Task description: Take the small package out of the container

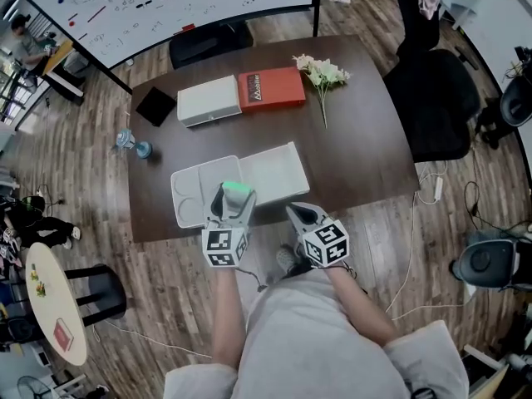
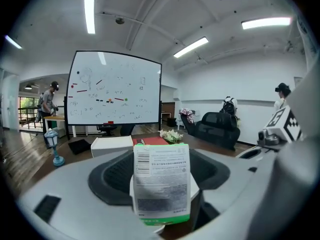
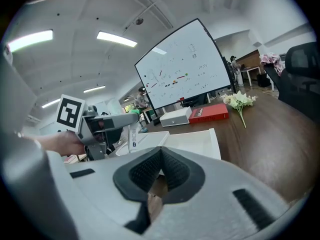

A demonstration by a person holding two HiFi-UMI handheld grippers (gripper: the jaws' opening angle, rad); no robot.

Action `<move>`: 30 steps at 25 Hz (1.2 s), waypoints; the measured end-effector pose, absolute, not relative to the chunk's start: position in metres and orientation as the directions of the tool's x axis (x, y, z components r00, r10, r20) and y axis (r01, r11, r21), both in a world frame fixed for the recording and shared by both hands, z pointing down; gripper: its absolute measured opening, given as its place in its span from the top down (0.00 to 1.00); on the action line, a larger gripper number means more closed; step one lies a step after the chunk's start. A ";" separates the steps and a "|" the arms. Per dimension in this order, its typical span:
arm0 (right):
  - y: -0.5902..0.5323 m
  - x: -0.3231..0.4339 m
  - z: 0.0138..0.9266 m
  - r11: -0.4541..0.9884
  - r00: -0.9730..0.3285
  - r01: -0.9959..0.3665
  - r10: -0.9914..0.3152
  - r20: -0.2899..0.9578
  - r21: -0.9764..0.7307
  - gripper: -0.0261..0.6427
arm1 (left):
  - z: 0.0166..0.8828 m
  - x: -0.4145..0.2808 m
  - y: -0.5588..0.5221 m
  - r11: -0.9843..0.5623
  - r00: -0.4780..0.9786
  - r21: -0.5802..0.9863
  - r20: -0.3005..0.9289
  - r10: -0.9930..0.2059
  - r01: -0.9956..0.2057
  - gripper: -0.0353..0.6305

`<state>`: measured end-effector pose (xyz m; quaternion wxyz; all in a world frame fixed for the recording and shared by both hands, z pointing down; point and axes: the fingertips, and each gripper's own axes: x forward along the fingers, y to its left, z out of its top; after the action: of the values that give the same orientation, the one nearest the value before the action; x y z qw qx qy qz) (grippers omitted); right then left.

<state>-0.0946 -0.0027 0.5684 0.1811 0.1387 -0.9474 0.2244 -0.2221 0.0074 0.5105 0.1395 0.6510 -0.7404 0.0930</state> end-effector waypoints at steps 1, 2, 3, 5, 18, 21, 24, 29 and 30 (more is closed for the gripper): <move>-0.001 -0.094 0.565 0.859 -0.896 -0.352 -0.195 0.399 -0.372 0.96 | 0.509 -0.222 0.014 0.146 -0.122 0.050 0.323 -0.938 -0.988 0.45; 0.002 -0.094 0.563 0.857 -0.896 -0.359 -0.207 0.392 -0.370 0.96 | 0.508 -0.222 0.020 0.156 -0.131 0.055 0.318 -0.939 -0.986 0.45; 0.004 -0.093 0.562 0.855 -0.897 -0.365 -0.218 0.384 -0.368 0.96 | 0.507 -0.222 0.025 0.166 -0.139 0.059 0.313 -0.939 -0.984 0.45; 0.011 -0.094 0.561 0.852 -0.898 -0.373 -0.233 0.373 -0.367 0.96 | 0.507 -0.224 0.037 0.183 -0.156 0.065 0.304 -0.940 -0.981 0.45; 0.036 -0.098 0.574 0.860 -0.898 -0.375 -0.245 0.367 -0.345 0.96 | 0.520 -0.230 0.098 0.271 -0.227 0.126 0.283 -0.932 -0.954 0.45; 0.037 -0.104 0.571 0.869 -0.902 -0.364 -0.240 0.359 -0.336 0.96 | 0.521 -0.238 0.107 0.289 -0.243 0.130 0.284 -0.927 -0.949 0.45; 0.036 -0.104 0.574 0.870 -0.900 -0.364 -0.237 0.365 -0.332 0.96 | 0.518 -0.241 0.109 0.302 -0.258 0.131 0.272 -0.927 -0.944 0.45; 0.046 -0.109 0.588 0.887 -0.898 -0.341 -0.209 0.387 -0.312 0.96 | 0.516 -0.244 0.106 0.298 -0.256 0.131 0.262 -0.930 -0.946 0.45; 0.047 -0.111 0.588 0.890 -0.898 -0.336 -0.204 0.390 -0.309 0.96 | 0.515 -0.246 0.105 0.297 -0.256 0.133 0.261 -0.931 -0.946 0.45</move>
<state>-0.1112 0.0474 0.5884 0.1765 0.1412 -0.9559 0.1876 -0.2460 0.1045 0.5154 0.1458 0.5923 -0.7920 0.0249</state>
